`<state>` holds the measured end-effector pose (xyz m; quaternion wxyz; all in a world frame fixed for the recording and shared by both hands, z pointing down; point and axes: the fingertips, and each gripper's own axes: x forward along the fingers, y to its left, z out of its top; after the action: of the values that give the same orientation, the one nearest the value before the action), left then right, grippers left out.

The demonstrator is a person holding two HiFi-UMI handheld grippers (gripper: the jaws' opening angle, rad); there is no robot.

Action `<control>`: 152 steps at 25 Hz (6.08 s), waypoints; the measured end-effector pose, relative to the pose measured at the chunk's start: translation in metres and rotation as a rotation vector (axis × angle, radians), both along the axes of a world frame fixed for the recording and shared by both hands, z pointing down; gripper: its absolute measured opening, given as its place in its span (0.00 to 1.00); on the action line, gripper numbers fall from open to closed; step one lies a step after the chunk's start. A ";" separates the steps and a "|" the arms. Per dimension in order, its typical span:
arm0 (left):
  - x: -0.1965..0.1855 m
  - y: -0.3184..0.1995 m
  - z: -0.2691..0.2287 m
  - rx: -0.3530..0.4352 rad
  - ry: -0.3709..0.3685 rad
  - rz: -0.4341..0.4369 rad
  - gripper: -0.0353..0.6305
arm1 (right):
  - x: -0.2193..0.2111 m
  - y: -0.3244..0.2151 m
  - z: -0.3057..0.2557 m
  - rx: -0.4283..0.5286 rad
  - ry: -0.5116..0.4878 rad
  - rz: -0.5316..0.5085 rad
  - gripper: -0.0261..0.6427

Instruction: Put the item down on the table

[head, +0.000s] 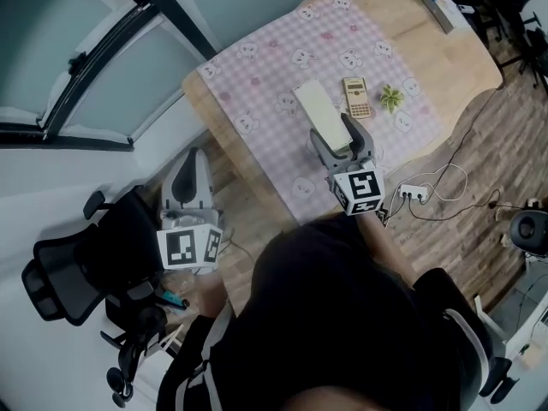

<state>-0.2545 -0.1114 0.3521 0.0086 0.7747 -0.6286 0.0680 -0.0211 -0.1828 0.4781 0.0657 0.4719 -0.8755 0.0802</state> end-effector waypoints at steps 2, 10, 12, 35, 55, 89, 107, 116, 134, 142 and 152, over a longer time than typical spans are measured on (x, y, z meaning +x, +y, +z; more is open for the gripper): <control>-0.003 0.001 0.000 -0.002 0.000 -0.005 0.05 | -0.008 -0.001 0.036 -0.059 0.031 0.002 0.53; -0.006 0.005 -0.004 -0.005 -0.014 -0.007 0.05 | -0.024 0.002 0.153 -0.226 0.182 0.008 0.53; -0.006 0.007 -0.005 -0.007 -0.018 -0.008 0.05 | -0.025 0.000 0.174 -0.256 0.215 0.010 0.53; -0.011 0.021 0.006 -0.043 -0.010 -0.028 0.05 | -0.010 0.036 0.291 -0.556 0.380 -0.004 0.53; -0.006 0.023 0.005 -0.041 -0.005 -0.019 0.05 | -0.019 0.037 0.277 -0.525 0.368 -0.011 0.59; 0.001 0.059 -0.002 -0.008 0.011 -0.048 0.05 | -0.004 0.046 0.050 -0.076 0.097 -0.085 0.06; -0.001 0.056 -0.003 0.003 0.006 -0.062 0.05 | 0.039 0.064 -0.187 0.314 -0.098 -0.014 0.06; 0.000 0.055 -0.006 0.014 -0.020 -0.045 0.05 | 0.031 0.066 -0.190 0.323 -0.092 -0.020 0.06; 0.003 0.053 -0.007 0.022 -0.034 -0.007 0.05 | 0.029 0.064 -0.185 0.311 -0.089 -0.024 0.06; 0.006 0.054 -0.001 0.004 -0.040 0.015 0.05 | 0.045 0.058 -0.179 0.291 -0.090 0.008 0.06; 0.010 0.052 0.005 -0.016 -0.055 0.048 0.05 | 0.040 0.058 -0.173 0.273 -0.091 -0.001 0.06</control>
<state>-0.2440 -0.0595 0.3567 -0.0039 0.7873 -0.6093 0.0945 0.0192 -0.1250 0.3053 -0.0390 0.4718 -0.8806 -0.0183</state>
